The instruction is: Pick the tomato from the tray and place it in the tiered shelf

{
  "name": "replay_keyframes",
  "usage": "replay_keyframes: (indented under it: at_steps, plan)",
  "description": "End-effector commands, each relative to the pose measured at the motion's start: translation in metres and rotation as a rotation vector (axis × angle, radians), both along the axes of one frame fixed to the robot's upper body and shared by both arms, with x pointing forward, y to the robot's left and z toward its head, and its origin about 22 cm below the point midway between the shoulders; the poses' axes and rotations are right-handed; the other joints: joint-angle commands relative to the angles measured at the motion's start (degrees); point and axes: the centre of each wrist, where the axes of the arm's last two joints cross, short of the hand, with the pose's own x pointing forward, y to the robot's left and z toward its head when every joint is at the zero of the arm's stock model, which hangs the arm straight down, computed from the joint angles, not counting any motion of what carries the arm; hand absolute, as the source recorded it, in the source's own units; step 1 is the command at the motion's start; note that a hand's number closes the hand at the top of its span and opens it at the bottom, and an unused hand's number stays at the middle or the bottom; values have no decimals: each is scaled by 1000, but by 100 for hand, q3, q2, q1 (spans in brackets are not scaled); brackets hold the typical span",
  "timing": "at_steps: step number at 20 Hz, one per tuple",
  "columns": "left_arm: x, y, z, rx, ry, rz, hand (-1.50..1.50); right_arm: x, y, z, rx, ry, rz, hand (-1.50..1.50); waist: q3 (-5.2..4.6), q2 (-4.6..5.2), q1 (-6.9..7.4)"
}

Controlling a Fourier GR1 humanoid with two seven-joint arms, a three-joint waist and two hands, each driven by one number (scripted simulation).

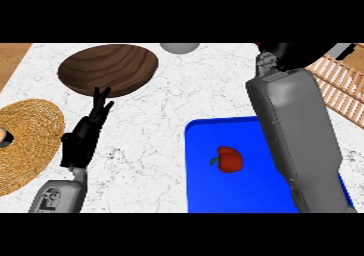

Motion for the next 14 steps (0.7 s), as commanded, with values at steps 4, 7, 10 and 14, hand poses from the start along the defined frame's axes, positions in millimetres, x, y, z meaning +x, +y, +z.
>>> replay_keyframes:
  at_steps: [4, 7, 10, 14]
  plan:
    - [-7, -5, -11, -9, 32, -1, 0, 4, -16, 55, 78, 13, -206, 150, -10, 12, -32]
    - [-10, -21, -13, -13, 15, -19, 0, 17, -42, 71, 78, -3, -246, 150, -10, 36, 3]
    - [-14, -10, -9, -1, 16, -18, 0, 5, -60, 78, 50, -31, -271, 150, -7, 9, -43]
    - [-8, -8, -4, -29, 23, -33, 0, 8, -81, 75, 6, -40, -308, 150, -7, 19, -41]
